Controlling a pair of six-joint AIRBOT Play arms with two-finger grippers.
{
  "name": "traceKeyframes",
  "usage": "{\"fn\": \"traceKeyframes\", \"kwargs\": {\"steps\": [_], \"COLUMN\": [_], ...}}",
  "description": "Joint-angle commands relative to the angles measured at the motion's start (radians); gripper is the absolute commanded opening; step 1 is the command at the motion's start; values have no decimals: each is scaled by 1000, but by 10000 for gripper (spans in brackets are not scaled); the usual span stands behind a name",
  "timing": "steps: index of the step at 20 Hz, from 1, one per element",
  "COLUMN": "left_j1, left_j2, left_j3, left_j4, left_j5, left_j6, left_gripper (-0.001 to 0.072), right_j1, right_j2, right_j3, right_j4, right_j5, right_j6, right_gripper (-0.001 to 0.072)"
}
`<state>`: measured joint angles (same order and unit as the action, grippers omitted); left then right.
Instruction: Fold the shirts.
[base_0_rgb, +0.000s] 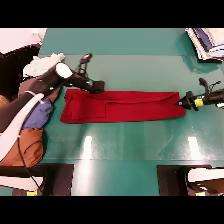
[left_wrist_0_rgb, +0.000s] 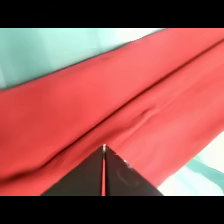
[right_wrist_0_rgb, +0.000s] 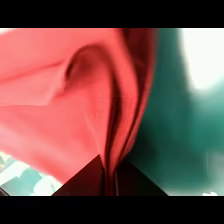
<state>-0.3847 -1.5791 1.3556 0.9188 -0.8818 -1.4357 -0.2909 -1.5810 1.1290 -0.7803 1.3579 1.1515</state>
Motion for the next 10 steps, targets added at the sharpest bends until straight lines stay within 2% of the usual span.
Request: {"fn": "traceKeyframes", "kwargs": {"steps": [1, 5, 10], "left_j1": [-87, -151, -184], "left_j2": [-126, -245, -296], "left_j3": [103, 204, 216], "left_j4": [0, 0, -11], "left_j5": [-1, -34, -8], "left_j6": [-26, -32, -50], "left_gripper": [20, 20, 20], "right_j1": [29, 158, 351], "right_j2": [132, 244, 261], "right_j3": [18, 174, 363], "right_j4": [122, 134, 135], "right_j5": [13, 26, 21], "right_j6": [-8, 79, 180], "right_gripper": [17, 17, 17]}}
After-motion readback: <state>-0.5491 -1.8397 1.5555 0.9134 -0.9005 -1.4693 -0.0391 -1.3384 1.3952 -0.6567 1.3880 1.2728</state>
